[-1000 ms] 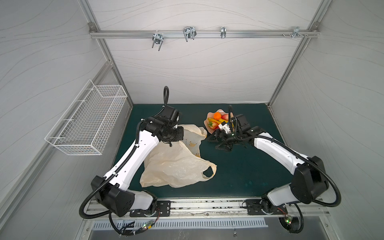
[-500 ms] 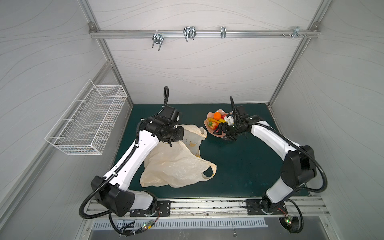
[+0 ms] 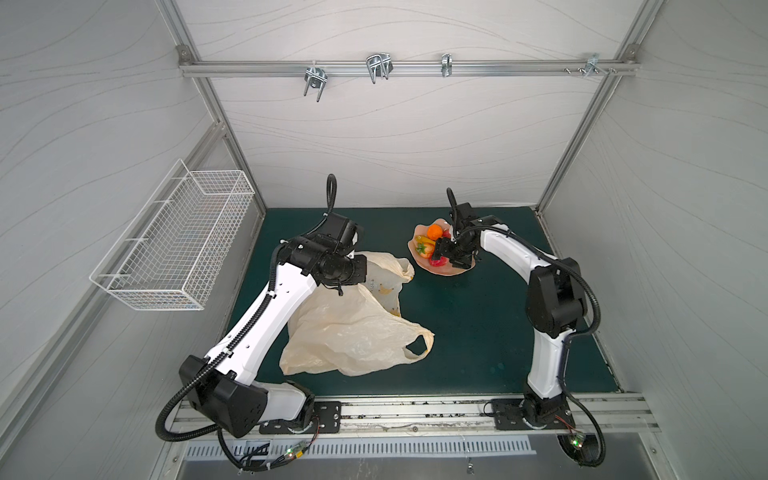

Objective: Place the fruits into the plastic bag
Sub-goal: 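Withdraw the right gripper from the bag and move it over the bowl, then lower the right gripper onto the red strawberry and close it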

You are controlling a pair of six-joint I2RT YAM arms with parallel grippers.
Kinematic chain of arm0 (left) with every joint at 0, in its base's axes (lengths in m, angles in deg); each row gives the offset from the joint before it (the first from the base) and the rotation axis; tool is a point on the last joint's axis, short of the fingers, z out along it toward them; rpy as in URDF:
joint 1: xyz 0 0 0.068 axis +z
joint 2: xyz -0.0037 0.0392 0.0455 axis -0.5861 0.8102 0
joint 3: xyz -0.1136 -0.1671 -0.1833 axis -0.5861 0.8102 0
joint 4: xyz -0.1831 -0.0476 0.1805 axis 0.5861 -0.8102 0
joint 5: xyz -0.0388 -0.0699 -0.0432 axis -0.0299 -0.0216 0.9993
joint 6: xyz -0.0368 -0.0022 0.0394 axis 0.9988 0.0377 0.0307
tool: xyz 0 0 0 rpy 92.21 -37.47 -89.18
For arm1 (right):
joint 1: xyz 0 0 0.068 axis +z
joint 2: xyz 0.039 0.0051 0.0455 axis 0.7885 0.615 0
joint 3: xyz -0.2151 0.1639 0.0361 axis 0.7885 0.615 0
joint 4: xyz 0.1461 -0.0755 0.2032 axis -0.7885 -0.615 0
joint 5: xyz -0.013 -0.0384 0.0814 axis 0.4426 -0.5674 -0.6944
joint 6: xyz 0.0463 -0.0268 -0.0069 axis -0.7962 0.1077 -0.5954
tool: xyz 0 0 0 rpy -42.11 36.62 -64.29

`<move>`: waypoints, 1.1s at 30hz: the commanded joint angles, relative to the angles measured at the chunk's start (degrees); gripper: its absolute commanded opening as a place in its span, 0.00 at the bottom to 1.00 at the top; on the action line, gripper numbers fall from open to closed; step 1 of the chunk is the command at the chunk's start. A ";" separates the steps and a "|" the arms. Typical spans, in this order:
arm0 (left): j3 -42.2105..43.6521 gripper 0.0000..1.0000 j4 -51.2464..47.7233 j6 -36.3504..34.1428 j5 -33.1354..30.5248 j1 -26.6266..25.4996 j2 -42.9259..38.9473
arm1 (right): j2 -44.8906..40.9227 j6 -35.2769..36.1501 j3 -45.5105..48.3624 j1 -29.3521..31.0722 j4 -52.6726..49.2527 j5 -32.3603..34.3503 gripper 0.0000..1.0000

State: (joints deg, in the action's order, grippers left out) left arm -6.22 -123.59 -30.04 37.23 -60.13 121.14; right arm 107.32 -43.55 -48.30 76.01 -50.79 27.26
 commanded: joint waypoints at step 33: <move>1.68 0.00 0.30 -0.38 0.78 0.34 -3.14 | 16.83 -4.47 -13.56 -0.49 -4.70 8.75 0.79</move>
State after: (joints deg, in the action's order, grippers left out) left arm -4.80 -123.79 -30.06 37.62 -60.13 119.35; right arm 122.29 -47.14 -60.52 75.22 -52.60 34.56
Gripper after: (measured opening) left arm 0.047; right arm 0.790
